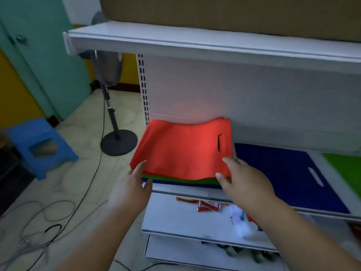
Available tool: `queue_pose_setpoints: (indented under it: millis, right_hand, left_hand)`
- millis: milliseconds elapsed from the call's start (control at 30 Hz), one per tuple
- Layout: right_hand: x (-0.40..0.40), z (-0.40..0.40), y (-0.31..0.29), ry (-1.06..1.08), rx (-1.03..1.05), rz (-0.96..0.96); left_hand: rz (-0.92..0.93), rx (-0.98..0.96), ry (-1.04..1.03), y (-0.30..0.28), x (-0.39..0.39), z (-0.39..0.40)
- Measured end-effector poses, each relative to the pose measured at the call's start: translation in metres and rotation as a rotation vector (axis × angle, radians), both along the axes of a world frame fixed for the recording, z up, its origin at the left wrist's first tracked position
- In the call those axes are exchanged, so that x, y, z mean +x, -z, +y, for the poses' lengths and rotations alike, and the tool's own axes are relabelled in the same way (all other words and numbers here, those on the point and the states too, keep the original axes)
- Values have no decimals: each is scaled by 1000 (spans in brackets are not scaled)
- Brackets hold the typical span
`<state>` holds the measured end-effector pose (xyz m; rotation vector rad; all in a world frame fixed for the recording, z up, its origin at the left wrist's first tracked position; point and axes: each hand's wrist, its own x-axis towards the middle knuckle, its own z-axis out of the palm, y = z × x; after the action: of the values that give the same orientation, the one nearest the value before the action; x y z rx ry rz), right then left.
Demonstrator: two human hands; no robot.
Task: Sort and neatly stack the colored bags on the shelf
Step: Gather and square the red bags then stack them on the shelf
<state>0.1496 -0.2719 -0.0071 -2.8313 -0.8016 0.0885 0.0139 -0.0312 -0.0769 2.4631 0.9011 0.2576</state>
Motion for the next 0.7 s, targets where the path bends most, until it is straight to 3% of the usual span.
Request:
queue_pose_setpoints:
  millis: [300,433,533,700]
  right_hand:
    - [-3,5,7,-12,-42,-3]
    - [-14,7,12,-40,-100,-29]
    - [-24,5,15,-54,-104,-64]
    - [-43,6,20,146,165,-80]
  left_hand:
    - [-137,-13,-85,4,-14,21]
    - [-216,-129,-139,-7,-6,36]
    - [-237,-77,-166,-7,-1,51]
    - [-238,-189,-228,-11,-4,60]
